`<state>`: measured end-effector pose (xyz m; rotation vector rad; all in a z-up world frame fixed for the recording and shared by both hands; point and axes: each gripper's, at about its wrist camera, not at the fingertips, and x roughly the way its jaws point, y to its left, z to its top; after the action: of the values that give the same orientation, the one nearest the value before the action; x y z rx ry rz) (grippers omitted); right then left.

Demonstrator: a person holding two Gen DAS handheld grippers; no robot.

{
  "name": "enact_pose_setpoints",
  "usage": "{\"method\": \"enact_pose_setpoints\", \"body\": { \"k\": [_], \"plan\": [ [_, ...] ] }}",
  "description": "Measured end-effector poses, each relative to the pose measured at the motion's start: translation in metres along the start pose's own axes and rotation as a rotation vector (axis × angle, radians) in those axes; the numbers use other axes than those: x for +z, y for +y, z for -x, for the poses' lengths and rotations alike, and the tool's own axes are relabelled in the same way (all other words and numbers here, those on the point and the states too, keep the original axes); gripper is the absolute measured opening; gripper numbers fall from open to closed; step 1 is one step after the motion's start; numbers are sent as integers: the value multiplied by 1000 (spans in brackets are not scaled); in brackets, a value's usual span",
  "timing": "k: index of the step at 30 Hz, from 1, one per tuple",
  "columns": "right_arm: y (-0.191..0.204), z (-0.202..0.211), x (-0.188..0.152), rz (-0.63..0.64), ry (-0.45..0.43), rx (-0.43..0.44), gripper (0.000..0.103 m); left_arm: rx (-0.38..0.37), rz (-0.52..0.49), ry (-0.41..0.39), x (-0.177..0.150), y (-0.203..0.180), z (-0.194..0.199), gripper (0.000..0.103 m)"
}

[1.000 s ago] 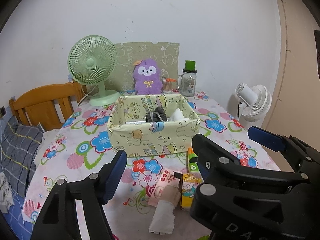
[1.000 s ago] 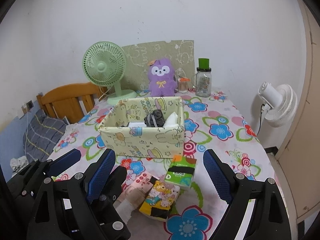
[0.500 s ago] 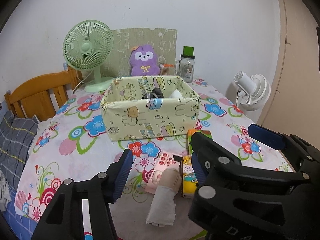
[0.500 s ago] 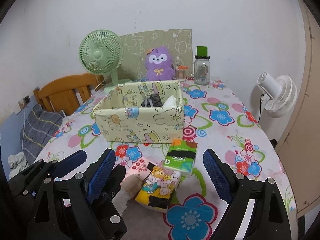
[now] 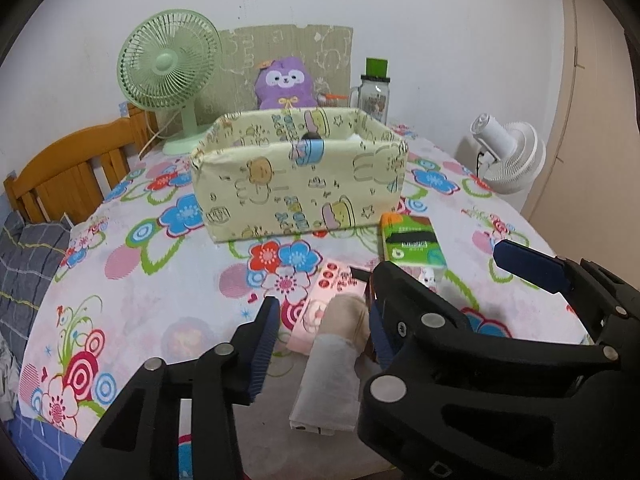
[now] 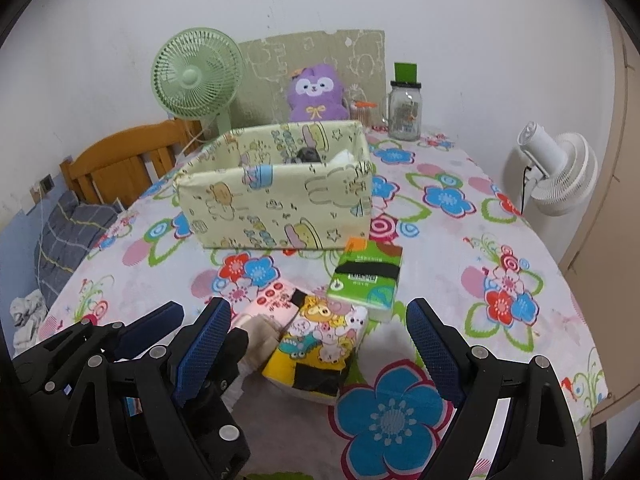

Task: Organize soft objects
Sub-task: 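Grasp the white rolled cloth with the left tool while the right tool grasps the cartoon-print pack, then lift the white cloth with the left tool while the right tool carries the cartoon pack over the box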

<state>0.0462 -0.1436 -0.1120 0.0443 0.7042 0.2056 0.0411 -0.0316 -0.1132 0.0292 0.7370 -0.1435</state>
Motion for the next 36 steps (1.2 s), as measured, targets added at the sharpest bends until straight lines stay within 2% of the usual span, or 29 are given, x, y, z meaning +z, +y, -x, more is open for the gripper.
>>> {"method": "enact_pose_setpoints", "body": {
  "k": [13, 17, 24, 31, 36],
  "plan": [
    [-2, -24, -11, -14, 62, -13, 91, -29, 10, 75, -16, 4, -23, 30],
    [-2, -31, -12, -18, 80, -18, 91, -27, 5, 85, -17, 4, -28, 21],
    [-3, -45, -15, -26, 116, -30, 90, -29, 14, 81, -17, 9, -31, 18],
    [-7, -59, -17, -80, 174, 7, 67, -29, 21, 87, -16, 11, -36, 17],
    [-6, -61, -17, -85, 181, 15, 57, -32, 24, 93, -15, 12, -37, 17]
  ]
}}
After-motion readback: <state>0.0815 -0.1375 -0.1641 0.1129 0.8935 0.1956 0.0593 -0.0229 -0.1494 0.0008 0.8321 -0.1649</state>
